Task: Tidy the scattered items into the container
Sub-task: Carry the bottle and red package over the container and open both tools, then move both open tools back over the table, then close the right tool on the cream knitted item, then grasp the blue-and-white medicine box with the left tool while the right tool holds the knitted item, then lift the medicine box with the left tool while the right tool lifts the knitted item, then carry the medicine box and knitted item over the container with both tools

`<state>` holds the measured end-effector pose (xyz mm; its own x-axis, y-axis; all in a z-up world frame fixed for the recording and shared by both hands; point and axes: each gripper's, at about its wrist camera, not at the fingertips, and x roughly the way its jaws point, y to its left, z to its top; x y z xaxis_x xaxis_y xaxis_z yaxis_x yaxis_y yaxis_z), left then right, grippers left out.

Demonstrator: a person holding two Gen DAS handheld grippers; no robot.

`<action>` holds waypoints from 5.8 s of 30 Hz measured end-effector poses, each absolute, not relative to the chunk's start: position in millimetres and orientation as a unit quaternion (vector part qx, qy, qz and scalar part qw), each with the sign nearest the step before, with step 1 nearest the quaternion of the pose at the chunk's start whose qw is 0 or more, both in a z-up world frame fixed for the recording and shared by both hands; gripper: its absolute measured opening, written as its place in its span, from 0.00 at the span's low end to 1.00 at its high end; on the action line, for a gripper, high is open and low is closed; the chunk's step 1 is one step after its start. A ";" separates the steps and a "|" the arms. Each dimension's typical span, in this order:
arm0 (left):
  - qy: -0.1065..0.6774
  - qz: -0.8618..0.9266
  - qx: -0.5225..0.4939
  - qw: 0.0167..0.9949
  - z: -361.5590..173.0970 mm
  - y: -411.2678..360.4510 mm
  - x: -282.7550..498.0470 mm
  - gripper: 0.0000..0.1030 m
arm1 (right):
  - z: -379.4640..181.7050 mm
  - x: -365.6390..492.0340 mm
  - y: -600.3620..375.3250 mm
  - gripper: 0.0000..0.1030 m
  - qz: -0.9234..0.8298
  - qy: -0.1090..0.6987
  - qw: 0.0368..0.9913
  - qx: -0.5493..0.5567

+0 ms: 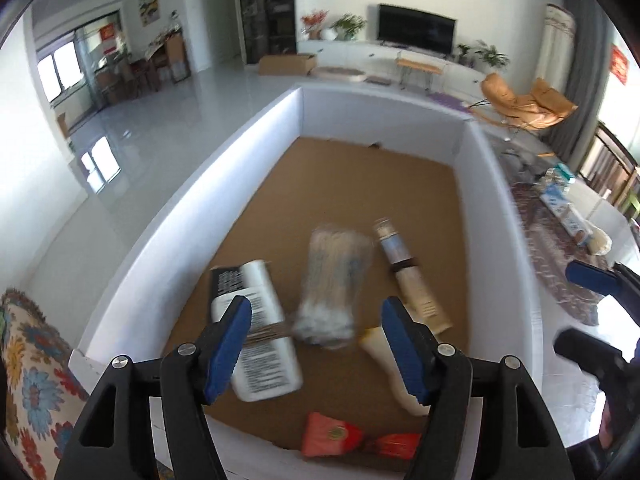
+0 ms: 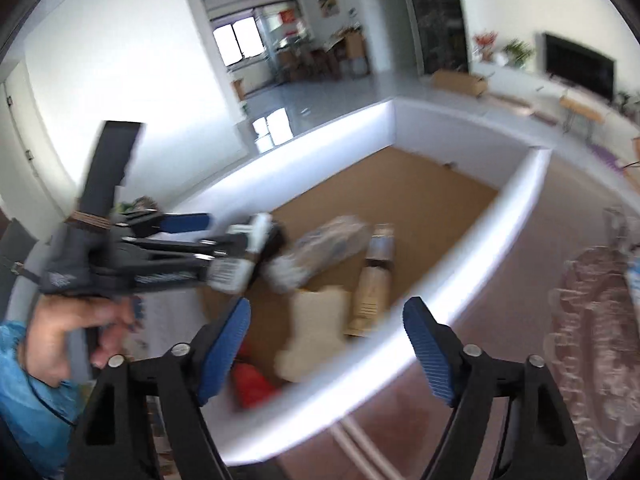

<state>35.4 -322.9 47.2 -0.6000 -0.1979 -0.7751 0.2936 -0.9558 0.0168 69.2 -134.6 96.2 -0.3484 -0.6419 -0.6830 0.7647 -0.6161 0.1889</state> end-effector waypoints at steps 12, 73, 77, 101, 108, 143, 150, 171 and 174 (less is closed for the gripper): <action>-0.041 -0.915 0.401 -0.020 42.3 -98.9 0.6 0.98 | 19.3 39.1 163.9 0.85 -0.897 0.022 0.123 0.423; -0.026 -0.873 0.485 -0.048 -73.3 39.3 -99.7 1.00 | -7.7 -122.8 253.1 0.46 -0.892 0.084 0.123 0.426; -0.031 -0.850 0.523 -0.055 -72.0 78.5 -155.9 1.00 | -7.5 -113.6 277.3 0.47 -0.895 0.039 0.109 0.430; 0.023 -0.876 0.480 0.047 -54.9 42.7 -280.3 0.21 | -3.9 -119.3 273.6 0.48 -0.895 0.049 0.104 0.431; -0.036 -0.889 0.456 -0.014 -62.2 13.8 -164.6 0.21 | -2.8 -119.7 273.4 0.47 -0.896 0.042 0.110 0.429; -0.061 -0.855 0.507 -0.093 -64.8 -9.3 -76.0 0.71 | 5.9 24.4 190.8 0.98 -0.802 0.126 0.212 0.544; -0.045 -0.865 0.491 -0.099 -50.0 -10.2 -72.0 0.25 | 12.4 22.4 189.4 0.44 -0.788 0.153 0.211 0.558; 0.066 -0.890 0.438 -0.111 23.9 -106.1 -21.5 0.25 | 43.1 22.7 136.2 0.44 -0.803 0.126 0.268 0.518; 0.080 -0.902 0.413 -0.098 55.8 -141.2 -16.1 0.25 | 67.3 12.8 104.6 0.44 -0.811 0.127 0.288 0.493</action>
<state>-16.1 -141.2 55.8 -0.6402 0.2422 -0.7290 -0.1097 -0.9681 -0.2253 12.8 104.6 67.3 -0.3481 -0.3426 -0.8726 0.5927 -0.8016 0.0783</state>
